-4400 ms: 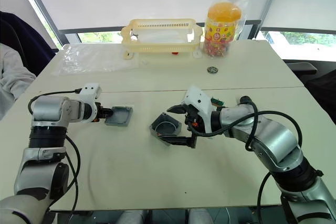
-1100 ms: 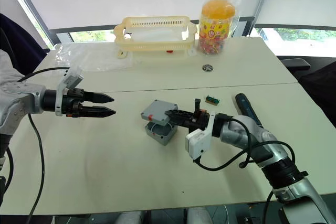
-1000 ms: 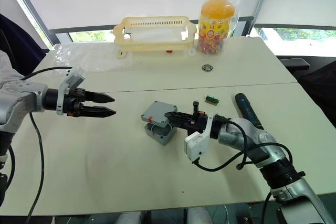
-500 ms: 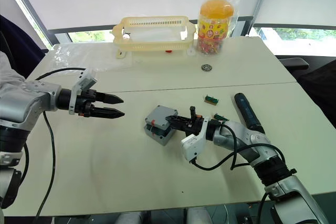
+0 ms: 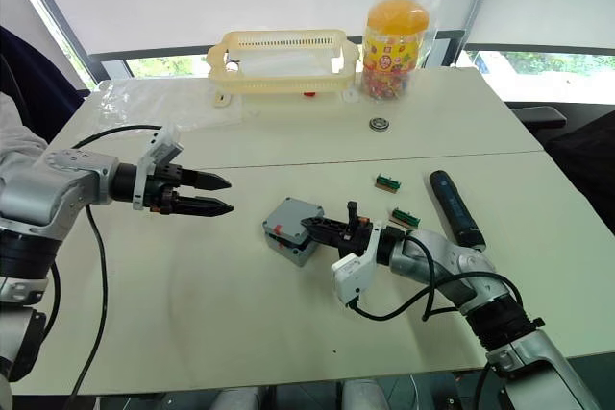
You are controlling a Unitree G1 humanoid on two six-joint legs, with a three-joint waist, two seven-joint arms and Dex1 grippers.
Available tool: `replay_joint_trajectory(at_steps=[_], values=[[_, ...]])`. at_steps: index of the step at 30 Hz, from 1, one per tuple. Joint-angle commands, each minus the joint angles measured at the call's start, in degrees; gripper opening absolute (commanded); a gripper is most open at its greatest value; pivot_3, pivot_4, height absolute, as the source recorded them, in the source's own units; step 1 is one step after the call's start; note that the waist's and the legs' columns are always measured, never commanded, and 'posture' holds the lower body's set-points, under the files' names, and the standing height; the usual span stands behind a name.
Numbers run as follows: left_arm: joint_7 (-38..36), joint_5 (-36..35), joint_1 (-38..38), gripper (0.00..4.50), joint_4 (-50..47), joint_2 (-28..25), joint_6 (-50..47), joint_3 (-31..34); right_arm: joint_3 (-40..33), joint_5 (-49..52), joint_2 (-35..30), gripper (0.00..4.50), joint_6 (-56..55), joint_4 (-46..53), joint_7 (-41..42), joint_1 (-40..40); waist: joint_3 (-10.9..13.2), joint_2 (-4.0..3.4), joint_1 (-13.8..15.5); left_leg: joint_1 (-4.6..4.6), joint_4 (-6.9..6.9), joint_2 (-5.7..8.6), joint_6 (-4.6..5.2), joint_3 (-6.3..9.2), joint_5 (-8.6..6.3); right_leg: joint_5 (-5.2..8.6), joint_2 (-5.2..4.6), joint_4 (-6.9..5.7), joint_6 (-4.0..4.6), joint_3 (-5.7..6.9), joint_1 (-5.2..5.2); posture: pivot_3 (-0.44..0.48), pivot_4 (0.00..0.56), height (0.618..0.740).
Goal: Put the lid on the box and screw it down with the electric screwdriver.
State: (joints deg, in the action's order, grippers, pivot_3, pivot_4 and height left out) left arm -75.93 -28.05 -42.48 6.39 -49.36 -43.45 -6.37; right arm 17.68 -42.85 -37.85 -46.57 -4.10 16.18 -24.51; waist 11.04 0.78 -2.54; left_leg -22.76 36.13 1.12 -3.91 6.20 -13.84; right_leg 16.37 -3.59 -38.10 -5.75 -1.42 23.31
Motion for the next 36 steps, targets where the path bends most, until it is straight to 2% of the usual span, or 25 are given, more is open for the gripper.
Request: replay_joint_trajectory(at_steps=[1, 19, 36], values=[[0.12, -0.22, -0.61, 3.52, -1.76, 0.05, -0.07, 1.06, 0.09, 0.11, 0.09, 0.15, 0.01, 2.32, -0.66, 0.75, 0.0, 0.0, 0.0, 0.0, 0.0, 0.0, 0.0, 0.0, 0.0, 0.0, 0.0, 0.0, 0.0, 0.0, 0.0, 0.0, 0.15, 0.74], [-0.21, 2.25, -4.89, 3.52, -0.68, 7.98, 2.56, -2.9, 1.63, -2.31, 0.59, 0.15, 2.78, 2.88, -1.17, 2.84, -0.02, 0.01, 0.05, 0.14, 0.03, 0.0, 0.0, 0.0, 0.0, 0.0, 0.0, -0.01, 0.0, 0.0, -0.16, 0.0, 0.15, 0.74], [-1.48, 9.44, -5.99, 3.52, 4.8, 13.37, 11.97, -7.61, 0.78, -5.56, 0.9, 0.15, 7.14, 6.24, -4.68, 6.12, -0.04, 0.01, 0.15, 0.32, 0.06, 0.01, 0.0, 0.0, 0.0, 0.0, 0.0, 0.0, 0.0, 0.01, -0.38, 0.0, 0.15, 0.74]])
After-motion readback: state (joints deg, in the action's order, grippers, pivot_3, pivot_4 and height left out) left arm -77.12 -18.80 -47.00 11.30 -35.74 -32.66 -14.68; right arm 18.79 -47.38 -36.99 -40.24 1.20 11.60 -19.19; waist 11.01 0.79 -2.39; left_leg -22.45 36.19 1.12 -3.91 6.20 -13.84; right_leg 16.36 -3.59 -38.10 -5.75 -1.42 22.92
